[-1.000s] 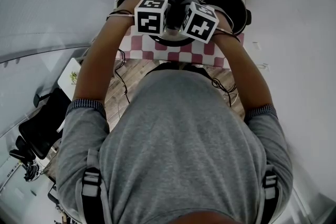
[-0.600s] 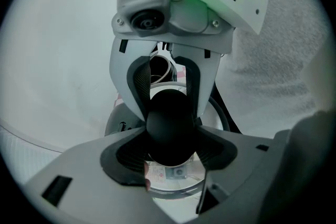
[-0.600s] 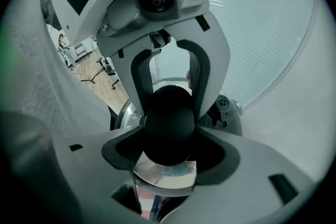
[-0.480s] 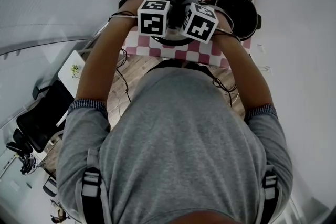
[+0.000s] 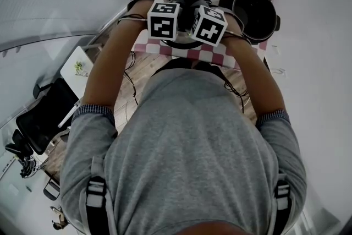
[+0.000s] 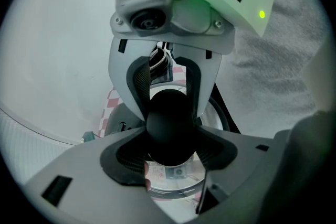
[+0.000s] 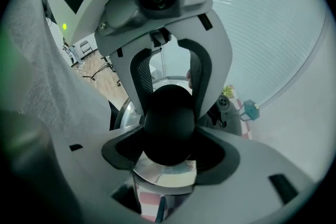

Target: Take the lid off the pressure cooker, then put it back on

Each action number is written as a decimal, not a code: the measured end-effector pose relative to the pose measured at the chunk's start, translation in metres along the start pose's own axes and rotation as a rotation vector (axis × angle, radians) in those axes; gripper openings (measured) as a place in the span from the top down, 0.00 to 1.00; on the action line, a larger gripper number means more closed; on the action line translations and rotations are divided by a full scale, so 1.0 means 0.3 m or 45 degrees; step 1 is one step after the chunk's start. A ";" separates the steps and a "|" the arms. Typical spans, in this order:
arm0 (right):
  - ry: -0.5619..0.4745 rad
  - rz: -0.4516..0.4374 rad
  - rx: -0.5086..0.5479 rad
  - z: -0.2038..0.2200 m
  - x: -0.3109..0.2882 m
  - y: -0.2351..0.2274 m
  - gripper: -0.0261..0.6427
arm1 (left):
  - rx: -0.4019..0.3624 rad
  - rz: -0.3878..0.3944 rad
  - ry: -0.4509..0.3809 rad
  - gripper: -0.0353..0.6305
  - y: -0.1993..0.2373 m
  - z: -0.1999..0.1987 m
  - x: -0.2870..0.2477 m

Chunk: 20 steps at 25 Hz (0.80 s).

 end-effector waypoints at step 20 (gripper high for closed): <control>0.036 -0.093 0.003 0.099 -0.212 0.104 0.53 | 0.076 0.054 -0.024 0.49 -0.093 0.088 -0.226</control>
Point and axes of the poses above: the fingertips, and each gripper's own axes: x backward along the fingers, y to its left, z out of its underside, the point moved 4 cm from there along x, backward along the fingers, and after that the axes turned 9 degrees about x, right-handed, at the moved point
